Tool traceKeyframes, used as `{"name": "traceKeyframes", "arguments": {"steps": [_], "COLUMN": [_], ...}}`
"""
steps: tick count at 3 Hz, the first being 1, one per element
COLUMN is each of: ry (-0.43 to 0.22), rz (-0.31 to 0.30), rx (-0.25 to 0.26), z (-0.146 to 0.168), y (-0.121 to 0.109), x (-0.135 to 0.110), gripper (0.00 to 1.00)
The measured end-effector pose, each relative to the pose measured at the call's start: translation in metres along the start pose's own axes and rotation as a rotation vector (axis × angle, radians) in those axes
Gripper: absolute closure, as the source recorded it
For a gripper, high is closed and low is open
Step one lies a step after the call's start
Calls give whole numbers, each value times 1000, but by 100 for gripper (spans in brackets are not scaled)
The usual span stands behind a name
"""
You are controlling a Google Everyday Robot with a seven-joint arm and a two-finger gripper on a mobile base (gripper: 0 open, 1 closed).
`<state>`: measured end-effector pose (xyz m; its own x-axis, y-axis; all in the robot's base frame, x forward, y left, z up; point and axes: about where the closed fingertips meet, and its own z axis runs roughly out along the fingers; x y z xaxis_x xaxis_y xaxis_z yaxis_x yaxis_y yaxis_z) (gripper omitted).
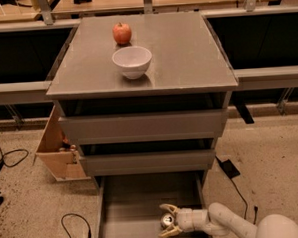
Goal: Pick 7up can from bottom drawer and place on counter
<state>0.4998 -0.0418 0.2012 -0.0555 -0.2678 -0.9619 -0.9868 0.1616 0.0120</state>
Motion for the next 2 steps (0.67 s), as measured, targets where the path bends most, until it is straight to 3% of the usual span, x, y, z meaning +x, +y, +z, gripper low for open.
{"name": "traceKeyframes", "arguments": {"steps": [1,2], "ry": [43,48], "rz": [-7,-10], "rx": [-10,-9], "z": [-3,-4], "y": [-18,-20], "x": [10,11], "gripper": [50,73]}}
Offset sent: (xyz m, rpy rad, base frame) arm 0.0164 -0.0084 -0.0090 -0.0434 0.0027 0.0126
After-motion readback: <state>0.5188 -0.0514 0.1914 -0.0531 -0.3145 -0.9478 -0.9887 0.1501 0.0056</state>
